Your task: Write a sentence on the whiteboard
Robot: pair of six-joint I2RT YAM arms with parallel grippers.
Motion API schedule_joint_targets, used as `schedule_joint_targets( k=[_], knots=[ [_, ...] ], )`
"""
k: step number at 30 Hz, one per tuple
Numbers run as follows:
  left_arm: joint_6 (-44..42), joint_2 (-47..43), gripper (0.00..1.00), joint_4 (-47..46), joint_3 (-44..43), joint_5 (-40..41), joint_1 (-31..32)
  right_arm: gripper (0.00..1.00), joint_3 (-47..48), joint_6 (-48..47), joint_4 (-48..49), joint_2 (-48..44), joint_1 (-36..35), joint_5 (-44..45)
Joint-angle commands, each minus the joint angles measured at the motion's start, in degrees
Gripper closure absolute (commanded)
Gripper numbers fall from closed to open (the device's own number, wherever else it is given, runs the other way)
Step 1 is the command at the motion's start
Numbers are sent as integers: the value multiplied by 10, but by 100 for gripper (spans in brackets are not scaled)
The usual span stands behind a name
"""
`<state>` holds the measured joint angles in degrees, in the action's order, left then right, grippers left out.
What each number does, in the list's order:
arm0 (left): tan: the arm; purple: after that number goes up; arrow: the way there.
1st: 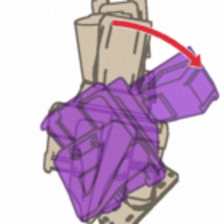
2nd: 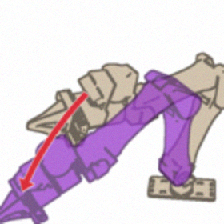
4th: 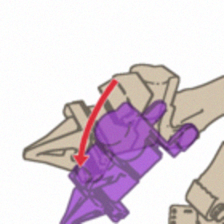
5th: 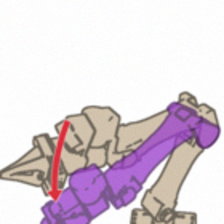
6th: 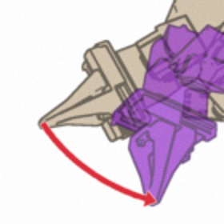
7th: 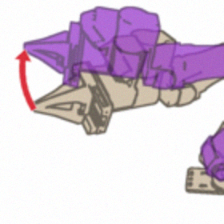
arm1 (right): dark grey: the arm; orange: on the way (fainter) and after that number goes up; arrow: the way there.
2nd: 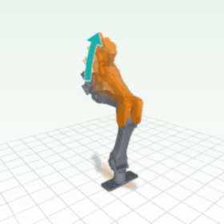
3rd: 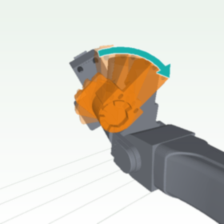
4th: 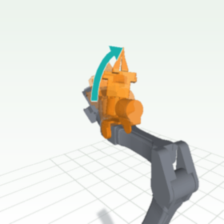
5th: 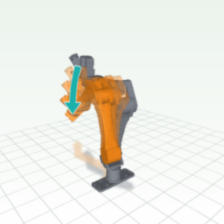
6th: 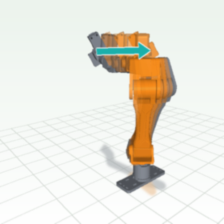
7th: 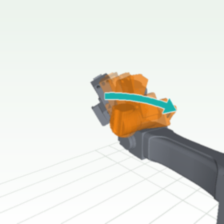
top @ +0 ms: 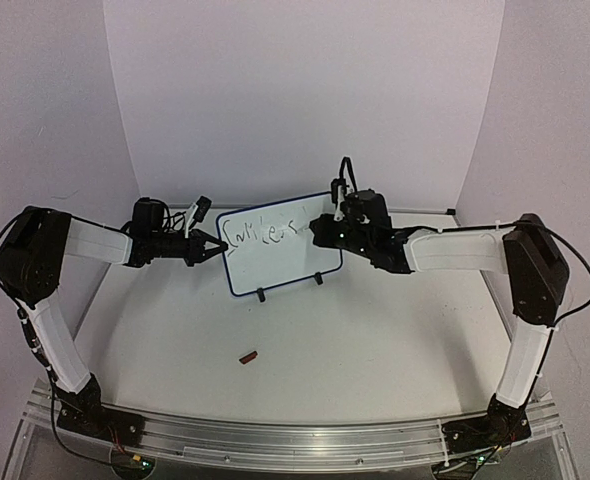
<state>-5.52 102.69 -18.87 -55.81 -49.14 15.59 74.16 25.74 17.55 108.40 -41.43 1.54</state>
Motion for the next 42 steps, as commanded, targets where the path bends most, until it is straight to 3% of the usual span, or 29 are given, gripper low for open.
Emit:
schedule_joint_targets(
  k=[1, 11, 23, 42],
  knots=[
    [-37, 5, 100, 40, -4, 57, 5, 100, 26, -3, -5, 12, 4, -28],
    [-37, 5, 100, 40, -4, 57, 4, 100, 31, -2, -6, 15, 3, -43],
    [-38, 4, 100, 40, -4, 59, 4, 100, -37, -9, 19, -79, 4, -19],
    [-38, 5, 100, 40, -4, 59, 4, 100, 5, -3, 19, -26, 13, -6]
  ],
)
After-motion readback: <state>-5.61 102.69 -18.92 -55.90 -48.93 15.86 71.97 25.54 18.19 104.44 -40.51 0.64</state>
